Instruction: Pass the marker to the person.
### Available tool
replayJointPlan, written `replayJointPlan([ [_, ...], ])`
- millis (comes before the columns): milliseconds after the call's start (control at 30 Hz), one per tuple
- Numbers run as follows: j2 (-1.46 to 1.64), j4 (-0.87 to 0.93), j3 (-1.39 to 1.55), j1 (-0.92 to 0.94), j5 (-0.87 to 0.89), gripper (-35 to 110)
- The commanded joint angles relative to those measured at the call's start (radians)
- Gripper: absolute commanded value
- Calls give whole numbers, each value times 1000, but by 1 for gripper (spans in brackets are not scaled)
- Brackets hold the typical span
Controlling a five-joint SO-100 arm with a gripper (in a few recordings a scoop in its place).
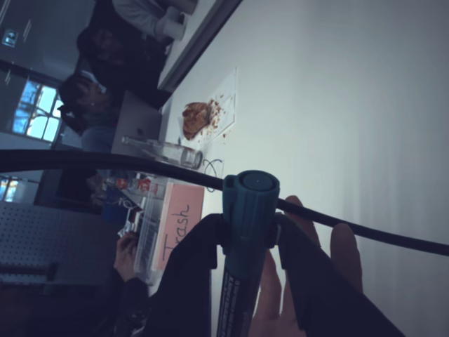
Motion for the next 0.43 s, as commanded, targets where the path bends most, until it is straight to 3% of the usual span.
replayJointPlan([
  [0,87,-29,2,-3,-28,17],
  [100,91,-28,8,-6,-31,33],
  [400,103,-69,35,-20,-54,41],
])
